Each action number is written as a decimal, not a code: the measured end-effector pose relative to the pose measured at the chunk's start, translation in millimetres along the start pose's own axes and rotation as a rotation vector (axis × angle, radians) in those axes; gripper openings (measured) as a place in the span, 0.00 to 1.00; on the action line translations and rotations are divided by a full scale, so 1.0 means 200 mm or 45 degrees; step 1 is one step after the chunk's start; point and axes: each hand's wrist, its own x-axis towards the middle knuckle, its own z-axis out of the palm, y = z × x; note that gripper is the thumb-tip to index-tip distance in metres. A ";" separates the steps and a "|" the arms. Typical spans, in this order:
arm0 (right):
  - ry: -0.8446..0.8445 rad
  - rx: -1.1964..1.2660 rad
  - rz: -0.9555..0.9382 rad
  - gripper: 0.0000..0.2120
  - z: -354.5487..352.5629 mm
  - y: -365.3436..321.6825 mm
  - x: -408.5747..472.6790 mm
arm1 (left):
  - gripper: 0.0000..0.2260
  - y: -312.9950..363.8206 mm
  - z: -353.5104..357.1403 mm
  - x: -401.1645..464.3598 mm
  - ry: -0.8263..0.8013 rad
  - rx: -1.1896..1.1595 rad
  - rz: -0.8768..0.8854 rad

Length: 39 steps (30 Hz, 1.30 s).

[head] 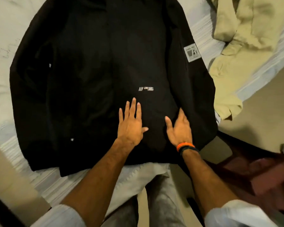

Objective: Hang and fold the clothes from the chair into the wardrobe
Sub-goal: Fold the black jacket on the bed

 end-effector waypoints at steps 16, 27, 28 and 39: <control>-0.118 -0.452 -0.375 0.39 0.06 0.03 -0.37 | 0.44 0.11 0.14 -0.27 -0.096 -0.062 -0.072; -0.341 -0.326 -0.566 0.33 -0.14 -0.22 -0.53 | 0.37 -0.09 -0.04 -0.61 0.033 -0.265 -0.351; -0.351 -0.321 -0.591 0.32 -0.12 -0.27 -0.53 | 0.36 -0.12 -0.05 -0.62 0.038 -0.263 -0.373; -0.481 -0.559 -0.907 0.39 0.36 -0.65 -0.43 | 0.46 -0.65 0.05 -0.49 0.156 0.078 -0.312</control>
